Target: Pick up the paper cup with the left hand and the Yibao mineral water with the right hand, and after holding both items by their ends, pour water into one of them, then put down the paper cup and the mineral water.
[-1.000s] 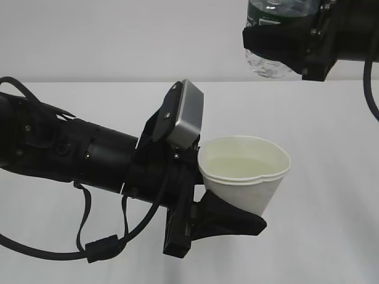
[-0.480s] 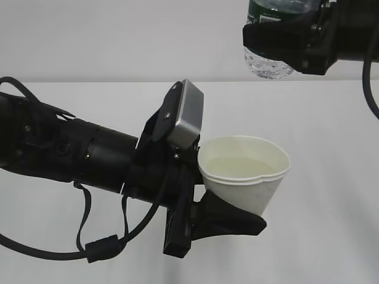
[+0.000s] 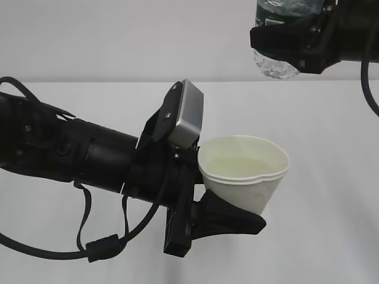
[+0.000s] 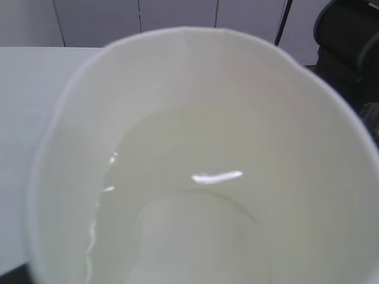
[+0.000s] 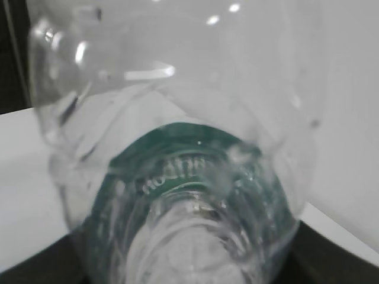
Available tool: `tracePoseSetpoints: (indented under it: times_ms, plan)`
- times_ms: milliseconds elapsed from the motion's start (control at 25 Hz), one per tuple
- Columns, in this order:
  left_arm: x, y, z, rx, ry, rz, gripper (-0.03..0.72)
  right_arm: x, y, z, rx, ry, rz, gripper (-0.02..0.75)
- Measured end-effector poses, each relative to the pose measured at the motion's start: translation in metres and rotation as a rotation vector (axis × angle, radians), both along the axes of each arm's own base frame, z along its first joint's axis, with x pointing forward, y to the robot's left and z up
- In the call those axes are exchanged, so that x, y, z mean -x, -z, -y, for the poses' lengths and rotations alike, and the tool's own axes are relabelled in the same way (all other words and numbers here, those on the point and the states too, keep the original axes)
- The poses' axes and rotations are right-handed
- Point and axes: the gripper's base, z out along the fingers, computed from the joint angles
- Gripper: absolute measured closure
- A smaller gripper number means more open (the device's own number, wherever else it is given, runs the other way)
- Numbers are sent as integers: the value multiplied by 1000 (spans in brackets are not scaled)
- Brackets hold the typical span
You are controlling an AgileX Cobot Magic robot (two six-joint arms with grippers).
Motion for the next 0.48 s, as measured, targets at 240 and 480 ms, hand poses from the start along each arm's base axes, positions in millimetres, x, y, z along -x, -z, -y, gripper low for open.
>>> tracePoseSetpoints:
  times_ms: [240, 480]
  plan:
    - [-1, 1, 0, -10, -14, 4, 271, -4, 2, 4, 24, 61, -9, 318]
    - [-2, 1, 0, -11, -19, 4, 271, -6, 3, 7, 37, 93, -13, 318]
